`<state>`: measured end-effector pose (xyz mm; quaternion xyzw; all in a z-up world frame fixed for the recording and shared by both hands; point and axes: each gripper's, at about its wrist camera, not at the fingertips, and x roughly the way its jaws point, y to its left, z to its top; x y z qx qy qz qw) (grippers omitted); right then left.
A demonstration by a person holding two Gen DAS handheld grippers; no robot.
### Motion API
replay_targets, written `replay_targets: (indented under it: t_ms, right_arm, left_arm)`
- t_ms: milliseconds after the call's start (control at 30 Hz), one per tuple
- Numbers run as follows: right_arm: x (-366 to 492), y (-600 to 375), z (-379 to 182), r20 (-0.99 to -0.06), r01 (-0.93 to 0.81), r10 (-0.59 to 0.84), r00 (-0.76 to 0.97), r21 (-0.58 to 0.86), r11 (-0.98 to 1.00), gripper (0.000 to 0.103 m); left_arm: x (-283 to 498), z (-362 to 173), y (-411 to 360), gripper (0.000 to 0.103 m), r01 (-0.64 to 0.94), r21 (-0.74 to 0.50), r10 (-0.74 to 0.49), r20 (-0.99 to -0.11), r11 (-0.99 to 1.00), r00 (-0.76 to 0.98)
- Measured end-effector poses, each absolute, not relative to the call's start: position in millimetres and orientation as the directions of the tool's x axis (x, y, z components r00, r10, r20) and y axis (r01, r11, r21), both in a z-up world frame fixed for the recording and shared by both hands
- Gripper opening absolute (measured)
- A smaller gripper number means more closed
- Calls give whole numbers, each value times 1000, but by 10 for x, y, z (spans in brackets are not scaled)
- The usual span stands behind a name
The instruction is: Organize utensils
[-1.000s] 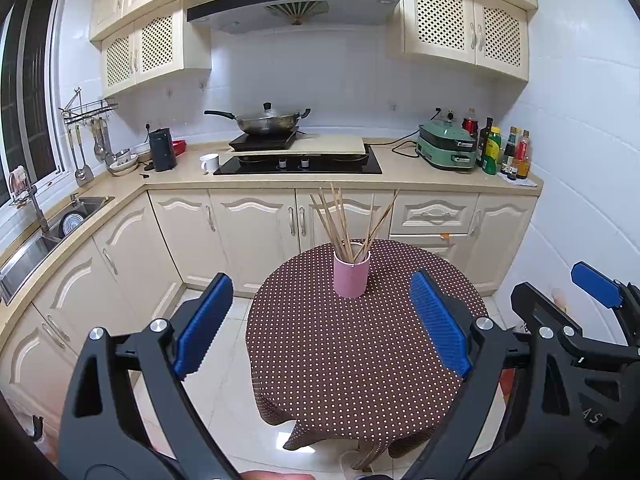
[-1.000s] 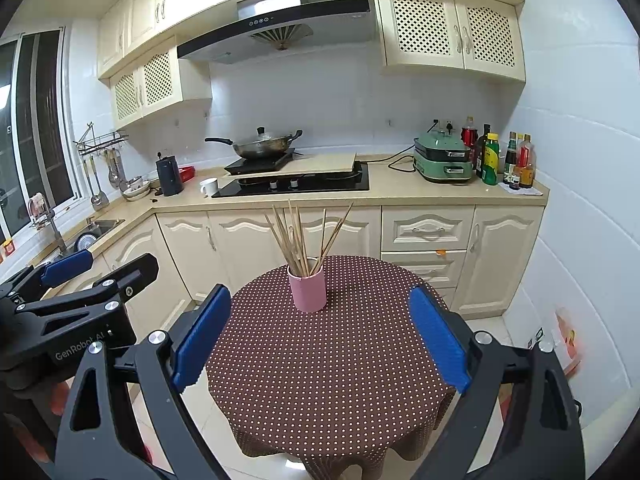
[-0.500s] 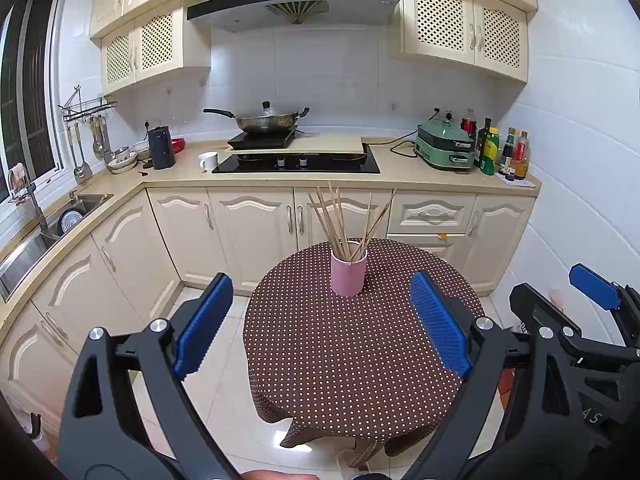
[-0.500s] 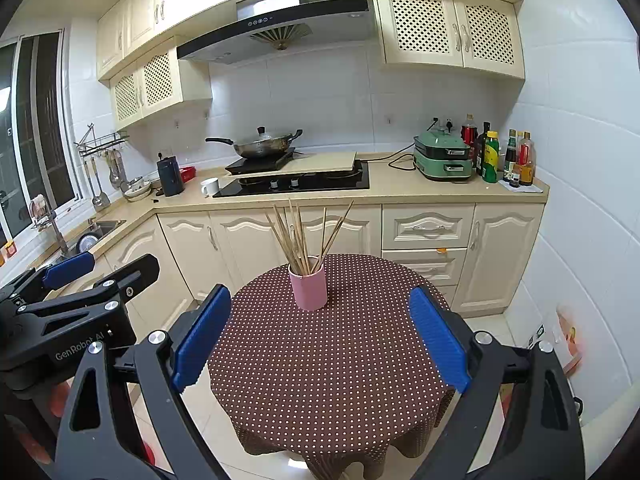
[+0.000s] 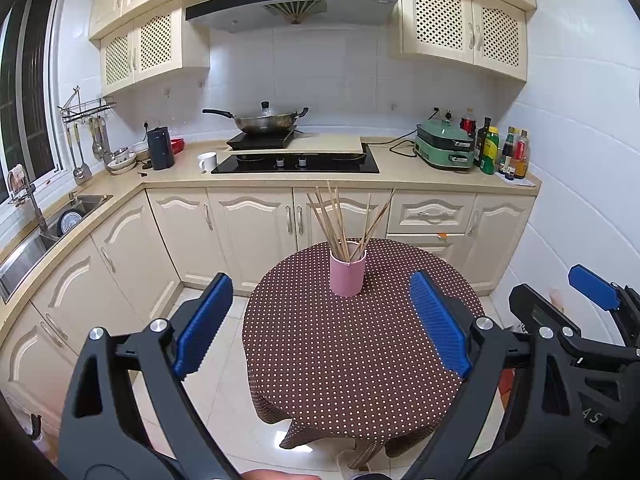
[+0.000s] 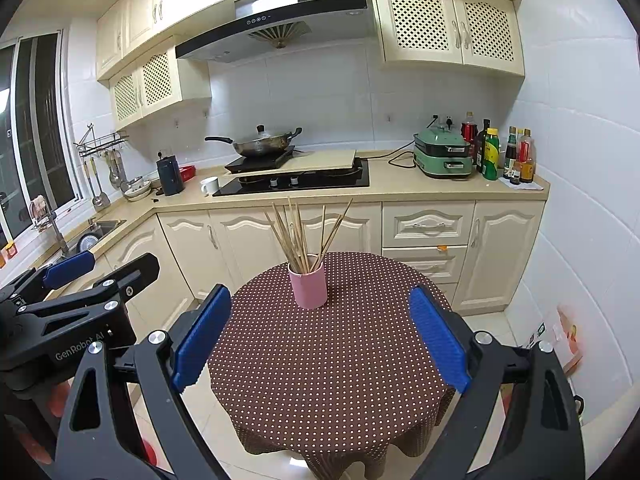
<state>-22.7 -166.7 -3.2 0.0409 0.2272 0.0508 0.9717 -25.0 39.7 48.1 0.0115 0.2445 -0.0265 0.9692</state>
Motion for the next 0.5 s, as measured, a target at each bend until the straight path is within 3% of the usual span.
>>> replay_targets:
  t_ms: [500]
  right_arm:
    - [-205, -1682, -42, -447, -84, 118, 887, 93, 992, 87]
  left_arm:
    - [-211, 462, 434, 89, 54, -7, -51, -490, 998, 870]
